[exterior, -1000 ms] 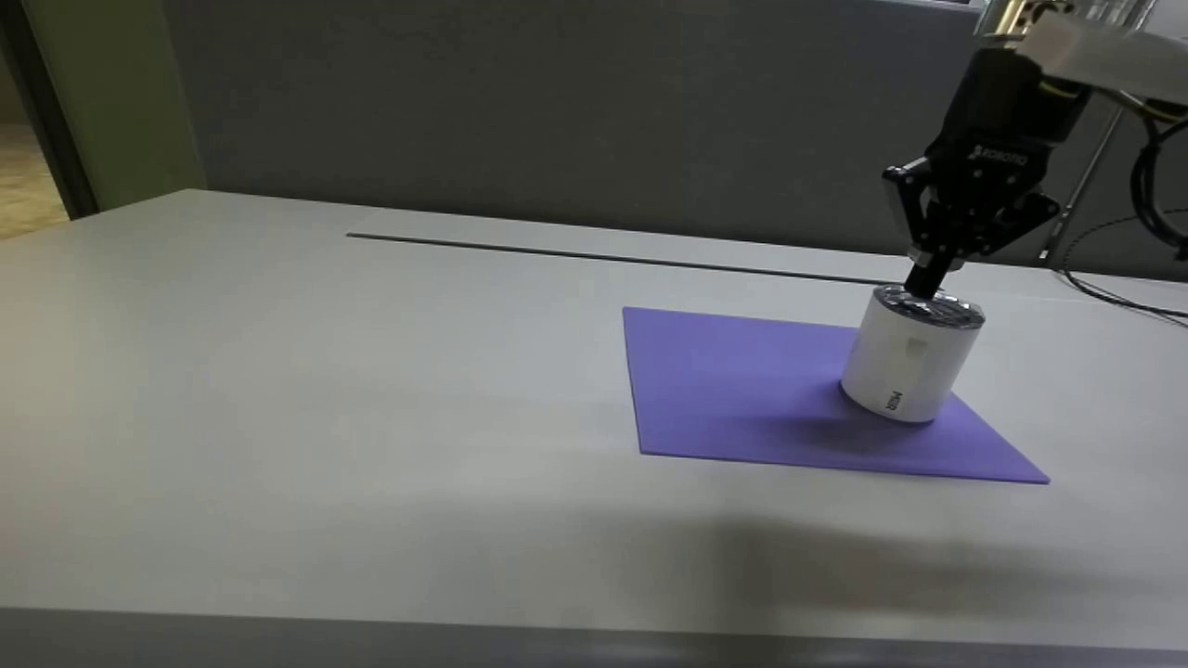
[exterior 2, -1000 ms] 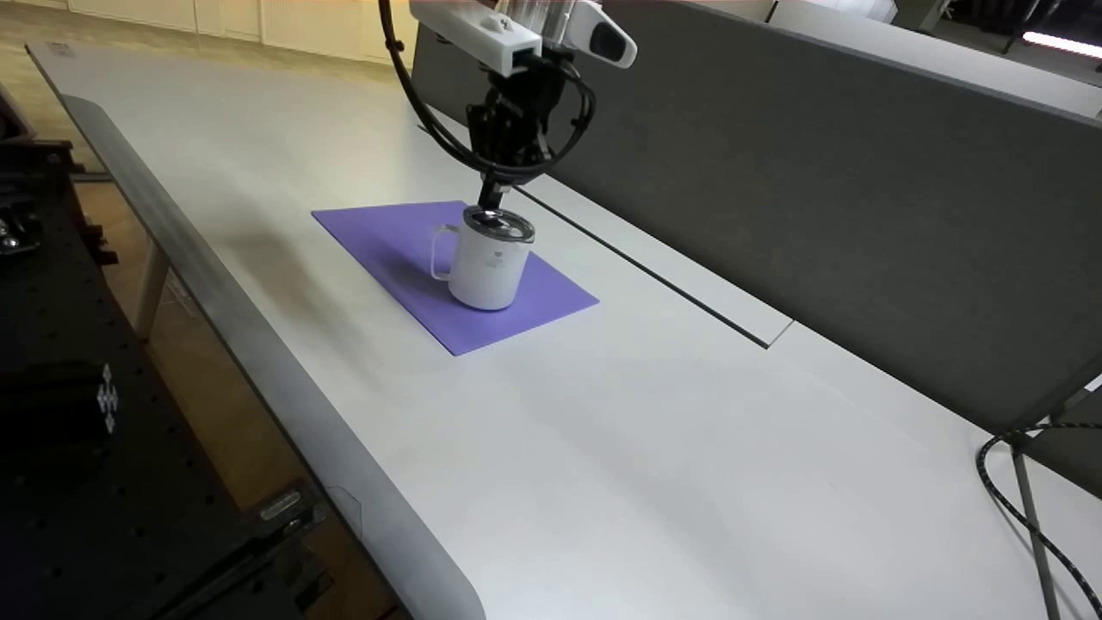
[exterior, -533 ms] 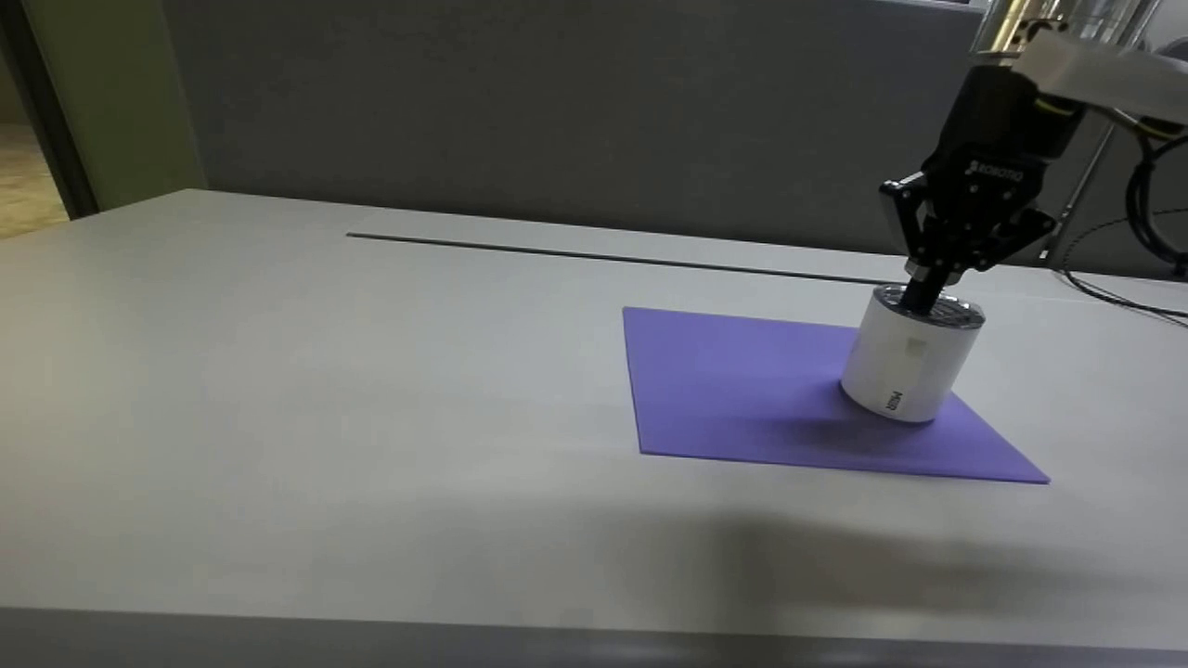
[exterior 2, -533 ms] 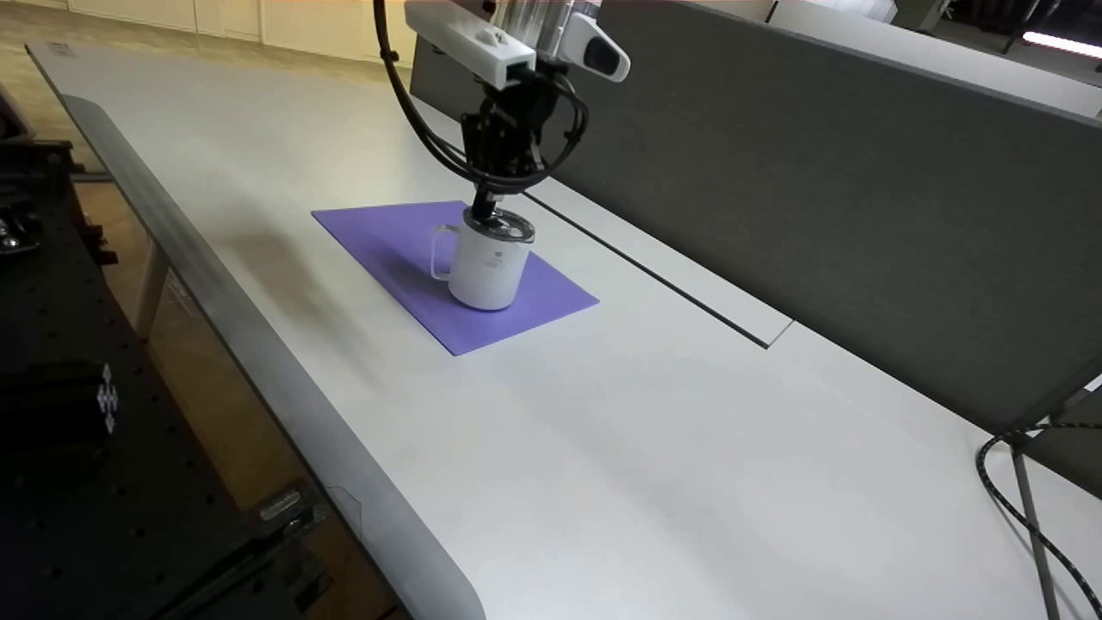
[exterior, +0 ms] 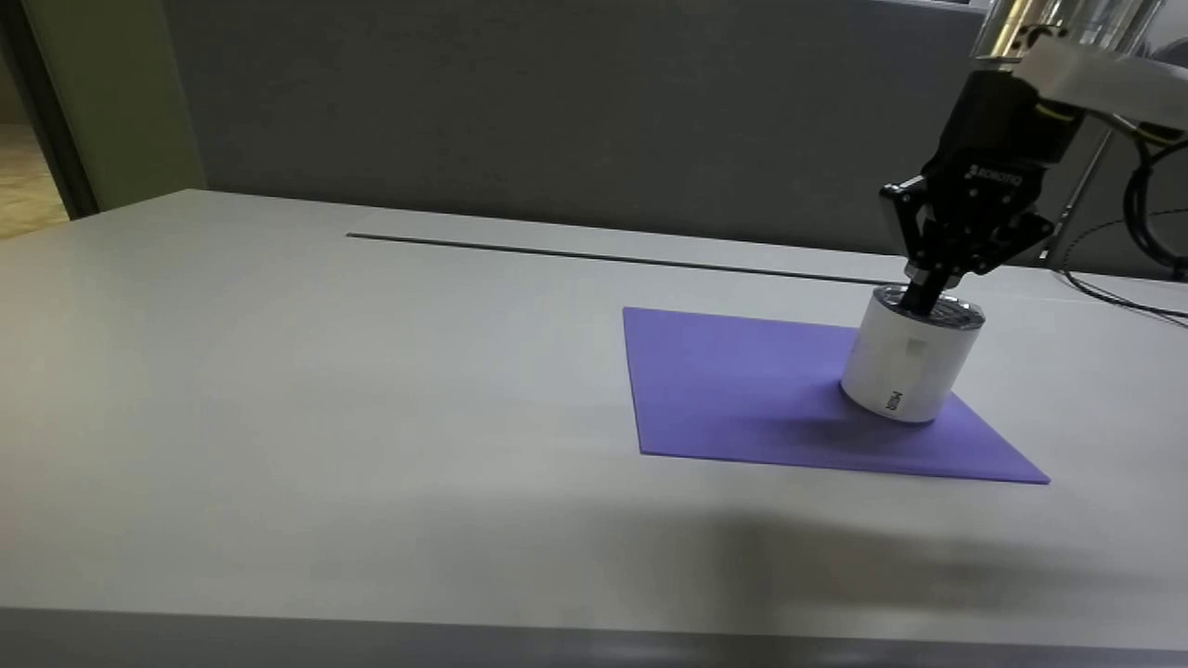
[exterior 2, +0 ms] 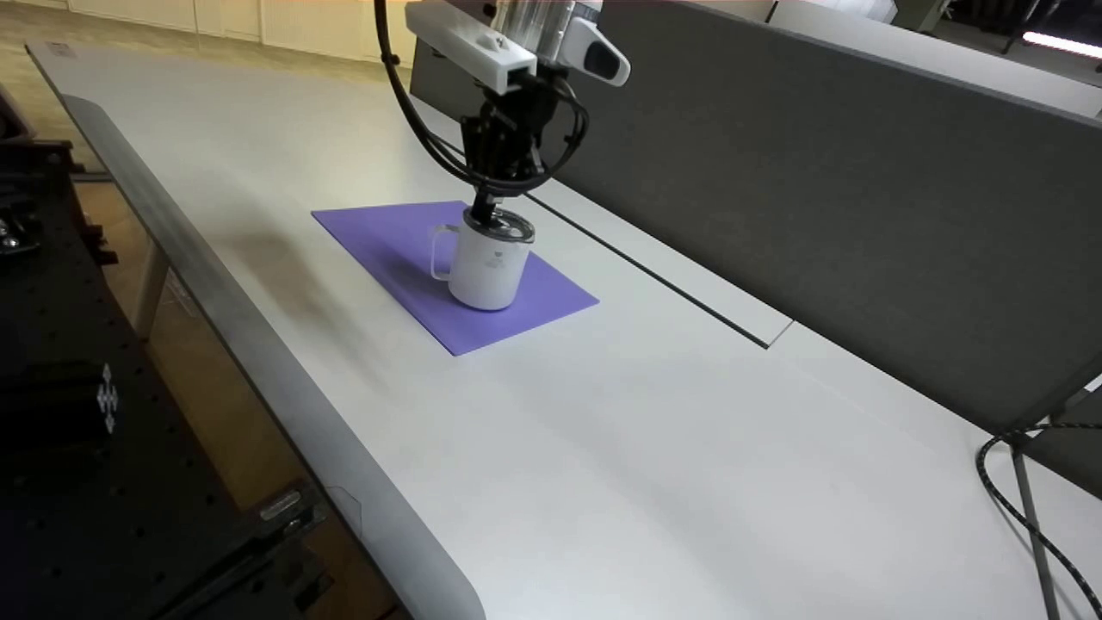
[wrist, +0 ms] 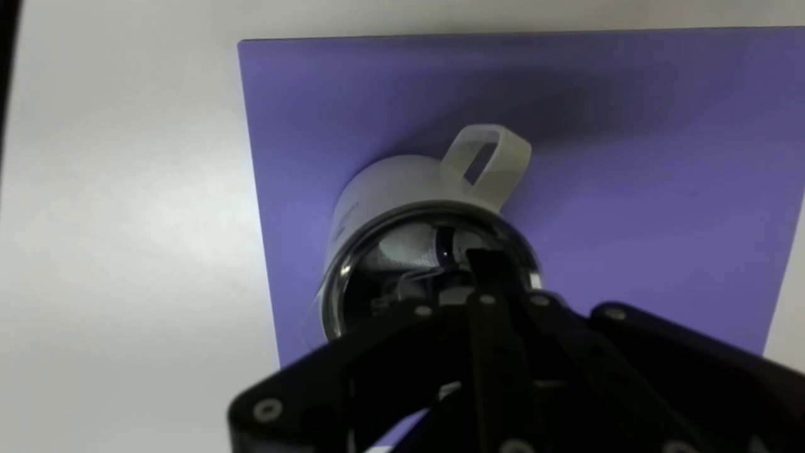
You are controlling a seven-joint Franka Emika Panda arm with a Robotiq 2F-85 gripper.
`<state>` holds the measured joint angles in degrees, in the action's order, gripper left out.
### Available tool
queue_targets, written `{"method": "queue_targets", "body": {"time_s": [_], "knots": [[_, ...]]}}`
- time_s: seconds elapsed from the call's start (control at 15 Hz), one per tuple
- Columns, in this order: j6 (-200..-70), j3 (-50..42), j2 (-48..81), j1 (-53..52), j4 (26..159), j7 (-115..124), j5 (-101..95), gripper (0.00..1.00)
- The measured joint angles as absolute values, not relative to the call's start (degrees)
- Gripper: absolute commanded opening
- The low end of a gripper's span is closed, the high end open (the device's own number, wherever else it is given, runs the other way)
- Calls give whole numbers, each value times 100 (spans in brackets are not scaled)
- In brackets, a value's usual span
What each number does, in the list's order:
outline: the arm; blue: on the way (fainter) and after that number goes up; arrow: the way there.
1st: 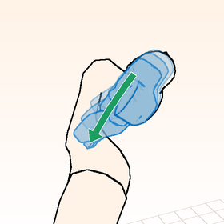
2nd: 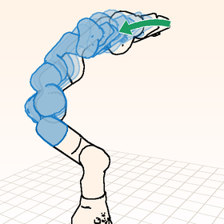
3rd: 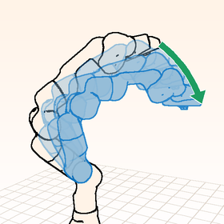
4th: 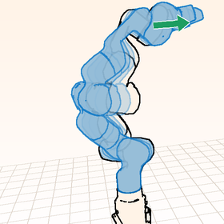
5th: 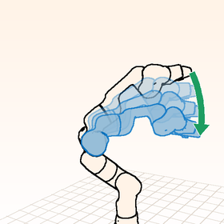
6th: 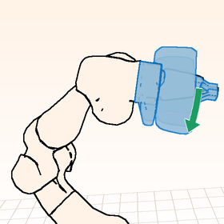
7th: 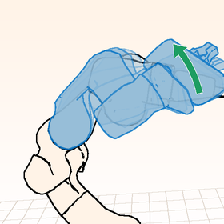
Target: Open the black slider on the lid of the cup
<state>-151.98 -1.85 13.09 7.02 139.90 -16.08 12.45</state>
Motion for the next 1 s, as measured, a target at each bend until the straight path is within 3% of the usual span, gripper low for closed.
{"method": "queue_targets", "body": {"time_s": [1.0], "knots": [[-15046, -212, 1392, 901, 13762, -1588, 1237, 0]]}}
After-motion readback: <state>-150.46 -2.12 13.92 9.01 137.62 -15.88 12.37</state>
